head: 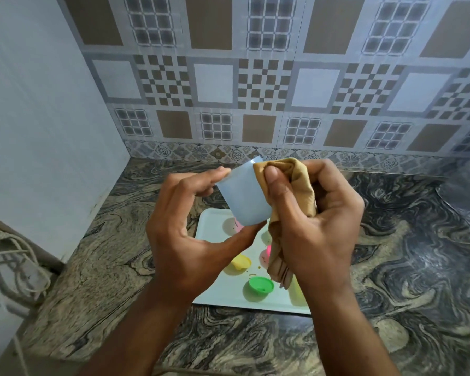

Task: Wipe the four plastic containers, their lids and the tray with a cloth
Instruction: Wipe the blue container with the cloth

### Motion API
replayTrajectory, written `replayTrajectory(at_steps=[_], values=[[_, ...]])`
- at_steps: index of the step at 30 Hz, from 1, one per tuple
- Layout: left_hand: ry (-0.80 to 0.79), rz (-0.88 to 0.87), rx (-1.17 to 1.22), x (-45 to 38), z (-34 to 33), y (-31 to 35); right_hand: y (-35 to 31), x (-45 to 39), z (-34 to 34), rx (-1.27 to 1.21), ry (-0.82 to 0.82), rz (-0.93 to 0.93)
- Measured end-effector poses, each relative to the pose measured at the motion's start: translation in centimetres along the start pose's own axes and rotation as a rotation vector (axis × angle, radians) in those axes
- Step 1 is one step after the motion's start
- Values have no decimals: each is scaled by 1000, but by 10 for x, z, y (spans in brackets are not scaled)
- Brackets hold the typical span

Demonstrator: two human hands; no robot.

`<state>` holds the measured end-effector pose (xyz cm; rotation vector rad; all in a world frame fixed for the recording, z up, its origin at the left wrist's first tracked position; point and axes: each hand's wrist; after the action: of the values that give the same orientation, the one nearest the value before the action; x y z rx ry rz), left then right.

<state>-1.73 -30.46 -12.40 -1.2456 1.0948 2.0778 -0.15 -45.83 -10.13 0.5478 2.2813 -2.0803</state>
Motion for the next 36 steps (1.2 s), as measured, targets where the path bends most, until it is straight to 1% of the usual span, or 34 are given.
replayTrajectory(at_steps=[4,5,8,10,13,17,20,23,28,32,36], values=[[-27,-30,34,5,0,-4,-8,-15,7,-74,16,-22],[-6,0,78,6,-2,-4,-10,-16,9,-88,16,-1],[126,153,226,5,-8,-3,-10,-3,14,-115,-13,95],[181,199,307,3,-12,-2,-4,15,10,-97,-15,123],[177,176,420,2,-17,2,2,33,3,-111,24,118],[171,268,499,1,-18,4,5,31,7,-9,24,218],[152,264,422,-2,-15,1,8,29,12,66,0,259],[89,184,234,-1,-11,-5,10,27,15,133,15,288],[-4,49,36,-2,-8,-3,5,24,15,207,33,319],[18,-1,78,0,-9,-6,-2,16,11,204,50,279],[30,-21,131,-1,-9,-8,-5,7,7,50,26,159]])
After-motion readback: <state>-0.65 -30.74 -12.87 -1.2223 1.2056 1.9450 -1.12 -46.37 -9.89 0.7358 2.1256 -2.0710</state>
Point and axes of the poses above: each hand's wrist, its own x-axis away from the middle knuckle, its own z-axis out of the back of the hand, y = z × x, and after that the axes turned 13 degrees about -z, right-handed
